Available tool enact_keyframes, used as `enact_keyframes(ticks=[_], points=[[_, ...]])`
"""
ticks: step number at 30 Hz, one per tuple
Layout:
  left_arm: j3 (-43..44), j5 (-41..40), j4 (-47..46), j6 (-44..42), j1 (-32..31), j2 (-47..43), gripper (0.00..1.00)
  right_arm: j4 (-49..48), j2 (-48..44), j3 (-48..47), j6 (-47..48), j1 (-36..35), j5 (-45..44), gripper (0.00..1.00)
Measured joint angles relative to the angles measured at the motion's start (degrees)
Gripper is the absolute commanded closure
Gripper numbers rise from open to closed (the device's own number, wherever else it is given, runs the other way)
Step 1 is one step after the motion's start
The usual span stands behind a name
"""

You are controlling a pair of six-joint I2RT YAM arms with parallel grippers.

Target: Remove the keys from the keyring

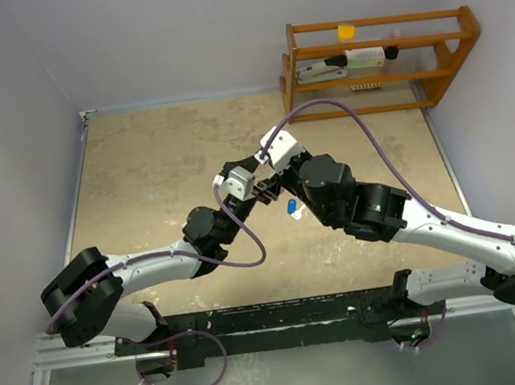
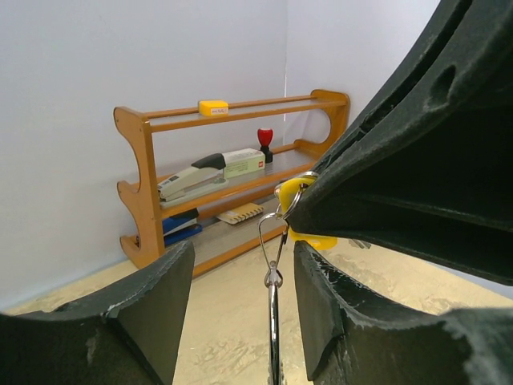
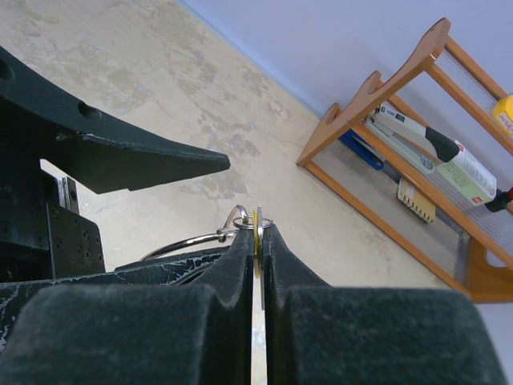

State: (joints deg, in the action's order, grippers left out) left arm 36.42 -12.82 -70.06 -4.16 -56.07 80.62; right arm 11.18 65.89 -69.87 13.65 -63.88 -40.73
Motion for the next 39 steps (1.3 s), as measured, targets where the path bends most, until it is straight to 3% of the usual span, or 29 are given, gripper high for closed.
enact_keyframes(ticks=[32, 39], points=[[1.6, -1.0, -2.7, -2.9, -1.1, 2.4, 0.5, -0.8, -1.8, 1.0, 0.1, 0.0, -0.2, 1.0], [2.0, -1.0, -2.6, -3.5, -1.4, 2.8, 0.64, -0.8, -1.9, 1.0, 0.1, 0.0, -0.3, 1.0]])
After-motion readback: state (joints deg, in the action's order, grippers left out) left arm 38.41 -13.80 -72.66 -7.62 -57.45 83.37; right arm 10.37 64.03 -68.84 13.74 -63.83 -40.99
